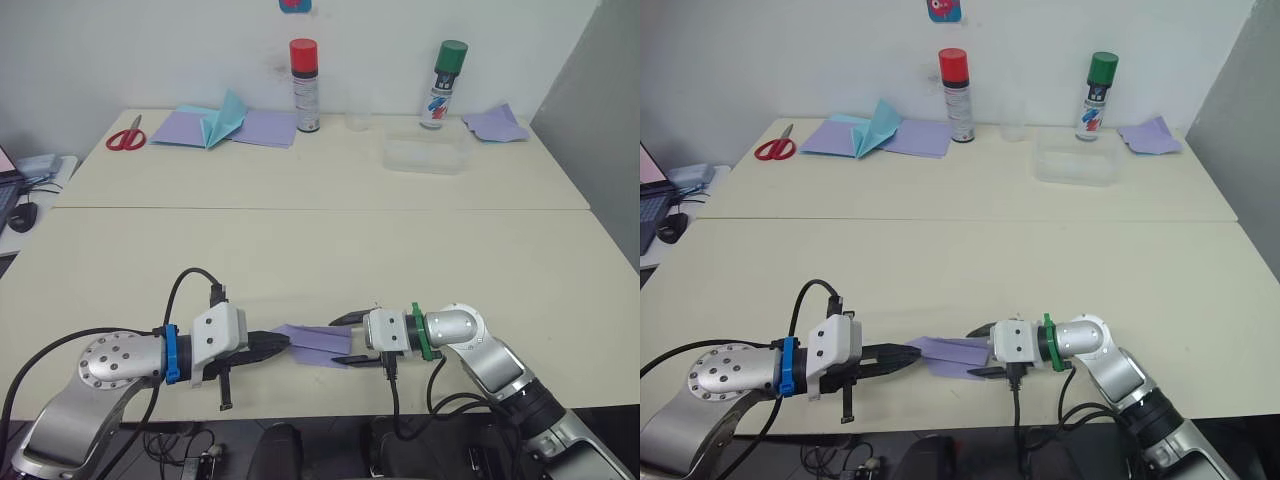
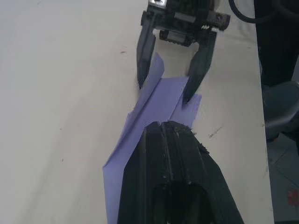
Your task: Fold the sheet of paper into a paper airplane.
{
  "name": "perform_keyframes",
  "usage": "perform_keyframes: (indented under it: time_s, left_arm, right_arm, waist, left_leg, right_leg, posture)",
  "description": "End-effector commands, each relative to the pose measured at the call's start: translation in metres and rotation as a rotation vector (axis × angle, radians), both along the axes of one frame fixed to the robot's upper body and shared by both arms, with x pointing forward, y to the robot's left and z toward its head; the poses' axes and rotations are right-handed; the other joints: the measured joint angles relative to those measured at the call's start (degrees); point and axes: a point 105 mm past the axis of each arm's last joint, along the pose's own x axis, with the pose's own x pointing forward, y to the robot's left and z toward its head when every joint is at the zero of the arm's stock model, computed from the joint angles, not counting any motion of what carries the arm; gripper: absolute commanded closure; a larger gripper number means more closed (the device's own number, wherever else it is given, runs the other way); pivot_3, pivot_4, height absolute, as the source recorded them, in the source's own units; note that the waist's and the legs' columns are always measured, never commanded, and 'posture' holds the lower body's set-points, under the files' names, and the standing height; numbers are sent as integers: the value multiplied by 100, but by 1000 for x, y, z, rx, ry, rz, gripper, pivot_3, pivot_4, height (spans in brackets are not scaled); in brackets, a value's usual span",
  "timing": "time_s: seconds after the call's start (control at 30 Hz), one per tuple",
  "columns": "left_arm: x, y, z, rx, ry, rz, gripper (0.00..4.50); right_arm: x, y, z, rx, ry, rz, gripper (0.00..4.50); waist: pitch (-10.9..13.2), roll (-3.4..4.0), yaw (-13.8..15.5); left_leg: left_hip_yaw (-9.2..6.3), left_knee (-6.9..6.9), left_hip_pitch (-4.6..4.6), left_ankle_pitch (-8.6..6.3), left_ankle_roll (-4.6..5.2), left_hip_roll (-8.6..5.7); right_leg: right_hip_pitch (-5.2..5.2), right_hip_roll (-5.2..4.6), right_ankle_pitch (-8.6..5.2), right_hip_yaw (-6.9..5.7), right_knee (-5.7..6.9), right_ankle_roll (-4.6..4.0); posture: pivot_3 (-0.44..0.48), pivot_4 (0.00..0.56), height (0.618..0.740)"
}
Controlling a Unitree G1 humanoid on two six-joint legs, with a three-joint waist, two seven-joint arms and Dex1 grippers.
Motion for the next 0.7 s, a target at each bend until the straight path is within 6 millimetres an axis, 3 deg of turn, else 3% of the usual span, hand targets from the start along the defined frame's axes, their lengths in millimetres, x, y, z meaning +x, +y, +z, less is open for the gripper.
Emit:
perform_keyframes:
  time_s: [0.03, 0.13, 0.17, 0.33, 0.47, 0.7]
  left_arm:
    - [-1, -11, 15, -43, -29, -6, 4500]
    - [5, -3, 16, -95, 22, 81, 4500]
    - [7, 0, 19, -115, 32, 105, 4500]
    - [9, 9, 30, -136, 39, 149, 4500]
    - [22, 24, 38, -142, -3, 221, 4500]
    - [20, 19, 15, -156, 30, 227, 4500]
  right_arm:
    - [5, 7, 16, 41, -57, 5, 3176]
    - [6, 6, 19, 67, -25, -11, 4354]
    - [8, 7, 23, 101, 12, -36, 4474]
    - [25, -2, 35, 227, 188, -206, 4474]
    - [39, -20, 39, 289, 340, -399, 4474]
    - [51, -38, 28, 242, 372, -627, 4474]
  waist:
    - [0, 0, -2]
    - [0, 0, -5]
    - [0, 0, -6]
    - [0, 0, -5]
    - [0, -1, -3]
    - [-1, -1, -5]
  left_leg:
    - [0, 0, 0, 0, 0, -1]
    - [-3, -1, 2, 0, 0, 0]
    - [-4, -1, 2, 0, 0, -1]
    - [-15, -2, 1, 0, 0, 0]
    - [-13, 0, 1, 0, -1, -1]
    - [-5, -2, 0, -1, -1, -3]
  right_leg:
    - [0, 2, 2, 0, 0, 3]
    - [0, 5, 3, -4, 3, 4]
    - [0, 7, 2, -6, 6, 2]
    - [0, 11, 1, -13, 9, 0]
    - [3, 6, 2, -9, 9, 2]
    - [1, 3, 2, -2, 5, 1]
  posture:
    - [0, 150, 740]
    - [0, 150, 740]
    - [0, 150, 740]
    - [0, 150, 740]
    - [0, 150, 740]
    - [0, 150, 740]
